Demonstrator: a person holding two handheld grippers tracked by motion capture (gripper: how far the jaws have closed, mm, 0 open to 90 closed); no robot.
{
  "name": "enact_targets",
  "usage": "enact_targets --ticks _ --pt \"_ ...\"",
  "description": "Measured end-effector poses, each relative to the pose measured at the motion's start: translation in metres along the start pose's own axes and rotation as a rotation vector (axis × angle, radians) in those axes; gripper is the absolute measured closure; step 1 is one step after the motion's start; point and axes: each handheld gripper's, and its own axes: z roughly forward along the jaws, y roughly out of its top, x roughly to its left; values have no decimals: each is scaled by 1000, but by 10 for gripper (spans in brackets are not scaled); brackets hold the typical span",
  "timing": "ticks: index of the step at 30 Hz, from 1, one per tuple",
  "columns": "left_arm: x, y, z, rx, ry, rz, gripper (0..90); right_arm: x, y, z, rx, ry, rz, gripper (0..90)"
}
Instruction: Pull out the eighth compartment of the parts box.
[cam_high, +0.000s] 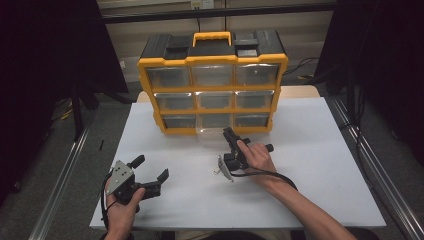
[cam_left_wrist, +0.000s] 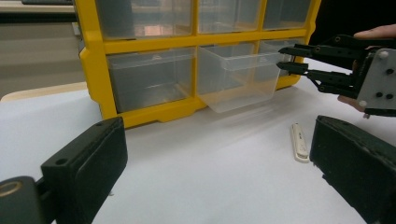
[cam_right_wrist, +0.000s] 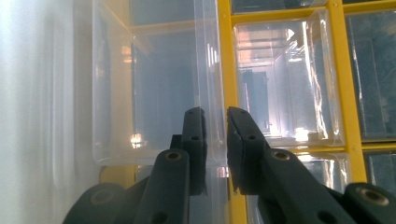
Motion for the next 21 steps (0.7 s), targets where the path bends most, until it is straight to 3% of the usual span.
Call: enact_targets --ticks 21 --pt "-1 0 0 -3 -12 5 43 -1 4 -5 -14 10 3 785"
